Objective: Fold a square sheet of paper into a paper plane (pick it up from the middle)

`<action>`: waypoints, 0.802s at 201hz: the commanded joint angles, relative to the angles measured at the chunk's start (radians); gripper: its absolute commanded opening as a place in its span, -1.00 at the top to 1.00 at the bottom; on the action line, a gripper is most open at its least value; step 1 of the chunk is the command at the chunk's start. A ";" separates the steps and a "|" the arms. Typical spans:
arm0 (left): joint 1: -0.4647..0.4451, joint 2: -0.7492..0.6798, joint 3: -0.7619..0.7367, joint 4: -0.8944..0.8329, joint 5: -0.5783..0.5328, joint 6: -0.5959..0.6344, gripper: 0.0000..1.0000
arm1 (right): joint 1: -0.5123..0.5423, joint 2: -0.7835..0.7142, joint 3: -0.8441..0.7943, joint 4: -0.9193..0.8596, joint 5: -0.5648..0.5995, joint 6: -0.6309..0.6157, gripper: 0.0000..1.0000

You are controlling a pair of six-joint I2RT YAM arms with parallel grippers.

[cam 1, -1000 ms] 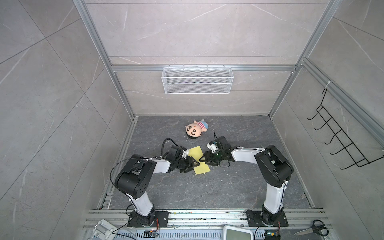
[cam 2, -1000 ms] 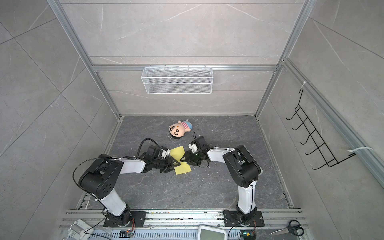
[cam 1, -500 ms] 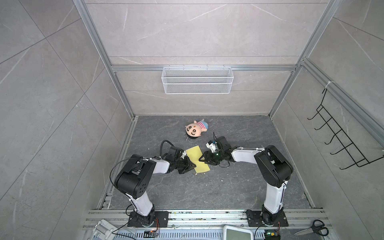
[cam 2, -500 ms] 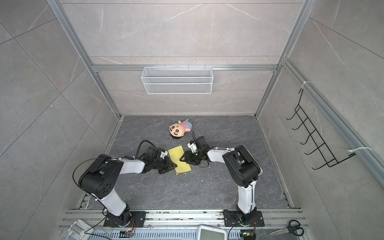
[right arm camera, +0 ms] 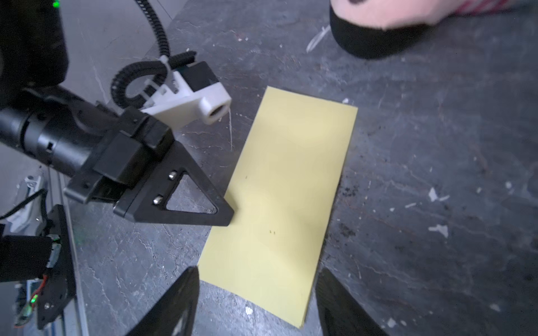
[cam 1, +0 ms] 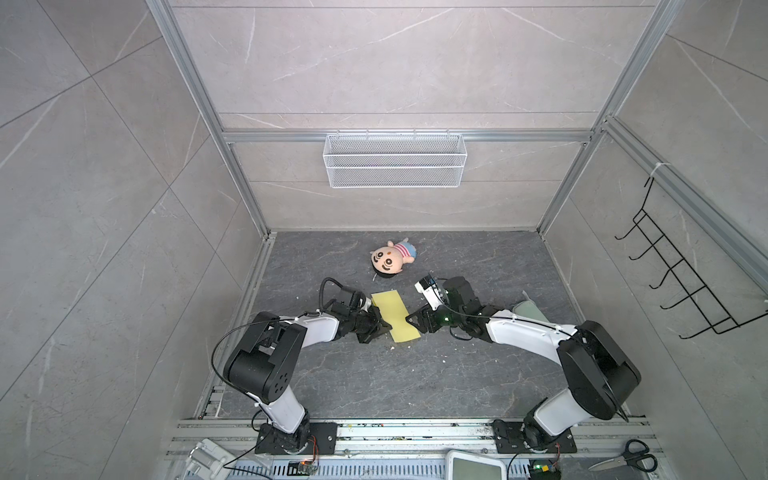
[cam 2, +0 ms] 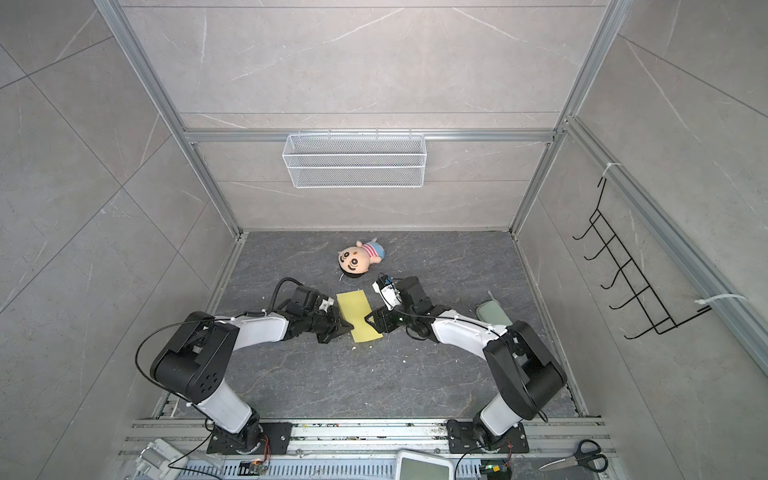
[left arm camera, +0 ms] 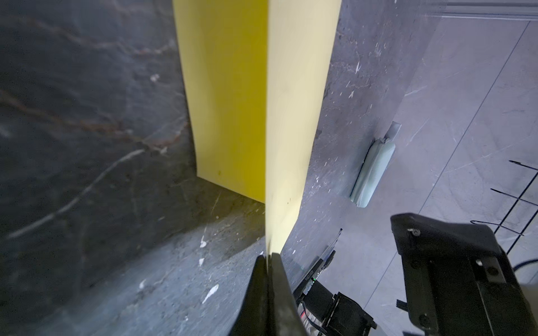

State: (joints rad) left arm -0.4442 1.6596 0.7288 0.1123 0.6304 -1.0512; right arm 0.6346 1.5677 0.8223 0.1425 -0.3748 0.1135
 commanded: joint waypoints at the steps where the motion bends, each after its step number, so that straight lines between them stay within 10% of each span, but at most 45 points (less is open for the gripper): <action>1: 0.003 -0.036 0.033 -0.037 0.022 -0.070 0.96 | 0.086 -0.030 -0.077 0.097 0.140 -0.252 -0.32; 161: 0.009 -0.006 0.035 -0.031 0.042 -0.151 0.96 | 0.308 0.149 -0.104 0.315 0.481 -0.577 0.05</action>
State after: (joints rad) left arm -0.4423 1.6566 0.7368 0.0895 0.6388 -1.1900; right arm 0.9340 1.7031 0.6891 0.4053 0.0433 -0.4393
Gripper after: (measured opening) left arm 0.047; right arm 0.512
